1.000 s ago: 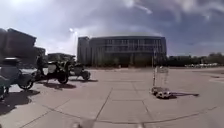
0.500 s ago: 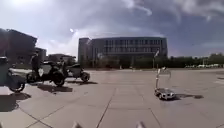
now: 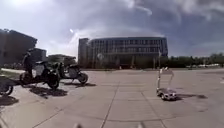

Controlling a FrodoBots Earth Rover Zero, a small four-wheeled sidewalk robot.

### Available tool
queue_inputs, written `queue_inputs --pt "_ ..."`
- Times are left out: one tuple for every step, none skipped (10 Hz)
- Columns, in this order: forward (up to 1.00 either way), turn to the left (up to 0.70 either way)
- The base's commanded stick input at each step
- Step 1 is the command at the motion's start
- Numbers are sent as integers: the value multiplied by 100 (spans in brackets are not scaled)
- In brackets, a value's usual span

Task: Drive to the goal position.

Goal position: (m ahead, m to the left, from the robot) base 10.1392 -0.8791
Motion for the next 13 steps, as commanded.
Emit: queue_inputs --pt "70 9" --pt "70 9" --pt "70 9" --pt "70 9" --pt "70 9" --pt "70 9" --pt "70 7" --pt "70 -5" --pt "70 -5" --pt "70 -5" --pt "70 -5" --pt "70 -5" --pt "70 -5"
